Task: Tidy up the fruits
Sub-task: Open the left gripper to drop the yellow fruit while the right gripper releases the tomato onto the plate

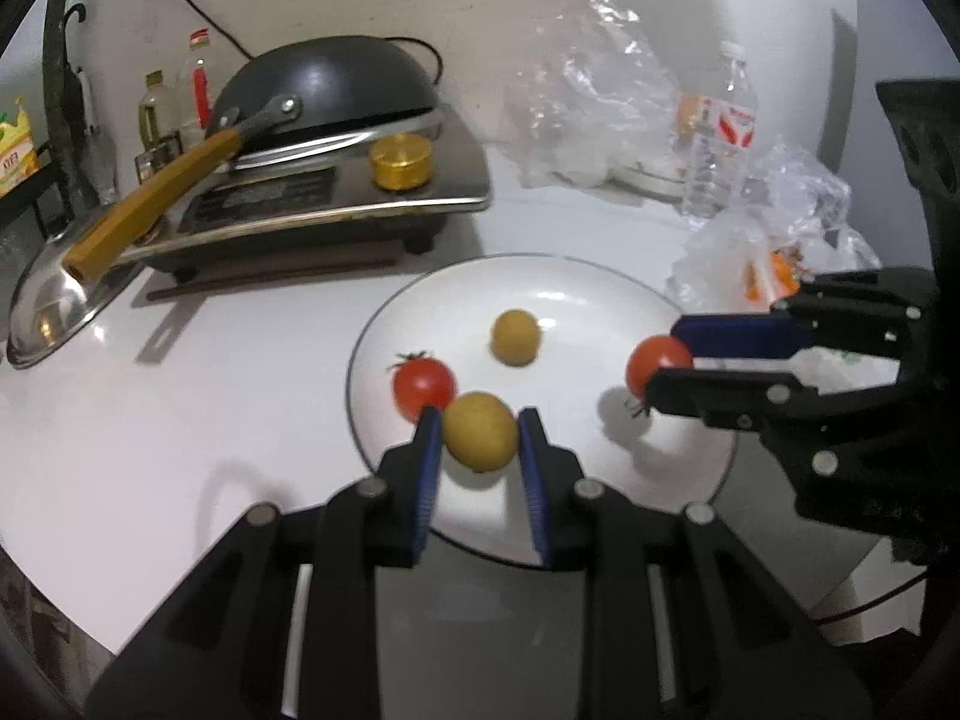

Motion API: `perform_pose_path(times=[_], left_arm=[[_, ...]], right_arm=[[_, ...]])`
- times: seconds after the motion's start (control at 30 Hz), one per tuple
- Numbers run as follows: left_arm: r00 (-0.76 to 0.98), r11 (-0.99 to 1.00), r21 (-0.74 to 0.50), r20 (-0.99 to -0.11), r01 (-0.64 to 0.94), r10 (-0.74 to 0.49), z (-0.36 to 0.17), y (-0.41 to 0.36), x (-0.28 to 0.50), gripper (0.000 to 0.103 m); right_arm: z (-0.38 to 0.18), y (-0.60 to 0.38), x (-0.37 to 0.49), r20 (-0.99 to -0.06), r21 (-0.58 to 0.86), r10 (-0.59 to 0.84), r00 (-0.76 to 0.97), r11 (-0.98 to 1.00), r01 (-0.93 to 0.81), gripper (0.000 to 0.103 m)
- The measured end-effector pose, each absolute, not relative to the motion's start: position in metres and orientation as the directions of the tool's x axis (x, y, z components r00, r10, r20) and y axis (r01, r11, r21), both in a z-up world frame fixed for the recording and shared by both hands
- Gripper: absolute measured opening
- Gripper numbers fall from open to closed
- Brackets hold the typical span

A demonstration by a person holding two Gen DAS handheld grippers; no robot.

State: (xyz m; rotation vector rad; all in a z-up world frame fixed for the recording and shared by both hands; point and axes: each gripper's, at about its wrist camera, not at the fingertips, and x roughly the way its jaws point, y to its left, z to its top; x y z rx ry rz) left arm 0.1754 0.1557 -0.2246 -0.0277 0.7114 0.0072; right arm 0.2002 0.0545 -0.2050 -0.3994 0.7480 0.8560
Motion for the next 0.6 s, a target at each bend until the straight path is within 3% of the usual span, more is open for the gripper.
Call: perform_pose_path(times=[0.6], left_arm=[[0.771,0.998,-0.040,-0.637,-0.050,0.013,-0.218,0.173,0.165,0.028]], right_arm=[[-0.219,0.084,0.198,-0.752,-0.007,0.540,0.378,0.567,-0.824,0.029]])
